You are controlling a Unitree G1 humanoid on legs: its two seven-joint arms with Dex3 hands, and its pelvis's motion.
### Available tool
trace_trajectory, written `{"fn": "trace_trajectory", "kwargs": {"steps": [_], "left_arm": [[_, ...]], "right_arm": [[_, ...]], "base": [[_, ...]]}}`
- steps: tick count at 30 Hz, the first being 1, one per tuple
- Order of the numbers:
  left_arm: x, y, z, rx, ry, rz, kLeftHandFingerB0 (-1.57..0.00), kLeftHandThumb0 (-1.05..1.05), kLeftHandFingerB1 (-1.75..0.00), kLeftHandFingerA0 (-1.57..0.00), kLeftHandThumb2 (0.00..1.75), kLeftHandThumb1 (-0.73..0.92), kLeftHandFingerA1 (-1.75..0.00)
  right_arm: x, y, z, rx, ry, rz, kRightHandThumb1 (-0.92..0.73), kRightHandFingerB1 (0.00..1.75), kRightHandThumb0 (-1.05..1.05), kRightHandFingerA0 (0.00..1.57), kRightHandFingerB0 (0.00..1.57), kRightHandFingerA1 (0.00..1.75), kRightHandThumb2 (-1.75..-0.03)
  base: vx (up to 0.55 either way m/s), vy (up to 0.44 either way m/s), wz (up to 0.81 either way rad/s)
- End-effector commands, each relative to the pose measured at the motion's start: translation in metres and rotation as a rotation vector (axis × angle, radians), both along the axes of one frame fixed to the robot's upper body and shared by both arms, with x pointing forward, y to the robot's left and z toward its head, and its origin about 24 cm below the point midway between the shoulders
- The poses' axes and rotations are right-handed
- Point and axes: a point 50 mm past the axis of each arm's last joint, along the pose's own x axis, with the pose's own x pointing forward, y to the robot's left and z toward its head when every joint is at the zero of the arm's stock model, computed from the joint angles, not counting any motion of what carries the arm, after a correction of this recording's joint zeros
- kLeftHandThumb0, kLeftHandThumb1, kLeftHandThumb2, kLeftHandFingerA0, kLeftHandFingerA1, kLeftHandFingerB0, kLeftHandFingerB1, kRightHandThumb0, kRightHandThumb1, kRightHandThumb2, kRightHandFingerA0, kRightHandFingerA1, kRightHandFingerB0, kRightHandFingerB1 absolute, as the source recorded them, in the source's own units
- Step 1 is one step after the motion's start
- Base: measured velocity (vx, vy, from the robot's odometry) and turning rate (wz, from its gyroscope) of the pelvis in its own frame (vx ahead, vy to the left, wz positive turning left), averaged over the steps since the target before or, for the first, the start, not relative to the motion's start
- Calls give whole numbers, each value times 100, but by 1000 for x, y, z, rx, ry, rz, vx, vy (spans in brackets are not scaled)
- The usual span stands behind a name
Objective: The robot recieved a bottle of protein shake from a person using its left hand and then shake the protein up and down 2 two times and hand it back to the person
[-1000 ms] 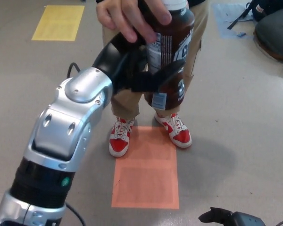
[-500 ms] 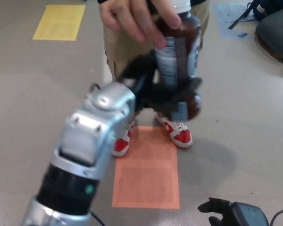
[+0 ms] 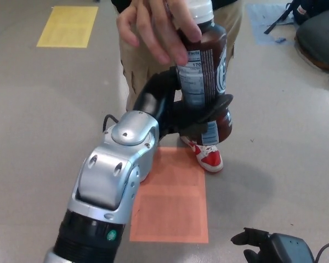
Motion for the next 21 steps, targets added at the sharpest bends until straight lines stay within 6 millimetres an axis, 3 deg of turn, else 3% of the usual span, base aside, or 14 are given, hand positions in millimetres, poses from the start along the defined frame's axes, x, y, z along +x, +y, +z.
{"fn": "trace_trajectory", "kwargs": {"steps": [1, 2, 5, 10, 12, 13, 17, 20, 21], "left_arm": [[1, 10, -2, 11, -50, 40, -74, -11, -116, -99, 83, 74, -137], [0, 13, -4, 45, -69, 38, -70, -15, -116, -106, 78, 75, -122], [-6, 25, -24, 117, -95, 39, -70, -15, -114, -103, 74, 80, -120], [-26, 50, -67, 126, -56, 71, -64, -16, -112, -98, 71, 83, -139], [-29, 57, -75, 139, -59, 80, -63, -18, -107, -98, 70, 84, -140], [-34, 64, -84, 169, -57, 96, -68, -18, -102, -98, 65, 85, -130], [-50, 89, -112, 192, -11, 174, -66, -16, -110, -95, 66, 86, -137], [-56, 102, -122, 218, -13, 193, -65, -14, -111, -95, 67, 87, -136], [-58, 112, -127, 246, -5, 216, -68, -16, -103, -91, 66, 86, -130]], "right_arm": [[2, -2, 2, 16, -7, -19, -77, 47, -24, 100, 85, 59, -65], [2, -2, 2, 29, -2, -24, -76, 47, -24, 99, 84, 60, -64], [0, -2, 0, 55, 15, -38, -75, 48, -21, 99, 85, 67, -62], [-11, -3, -4, 70, 16, -41, -76, 47, -22, 101, 84, 67, -64], [-11, -3, -5, 67, 22, -40, -77, 48, -20, 101, 85, 66, -63], [-13, -4, -6, 69, 30, -42, -76, 48, -17, 100, 84, 66, -64], [-20, -6, -10, 124, 59, -83, -76, 49, -18, 97, 85, 61, -65], [-21, -8, -10, 201, 80, -143, -75, 50, -19, 96, 85, 56, -63], [-20, -10, -11, 291, 114, -215, -76, 50, -17, 89, 83, 50, -63]], "base": [[0, 0, 0], [0, 0, 0], [0, 0, 0], [0, 0, 0], [0, 0, 0], [0, 0, 0], [0, 0, 0], [0, 0, 0], [0, 0, 0]]}}
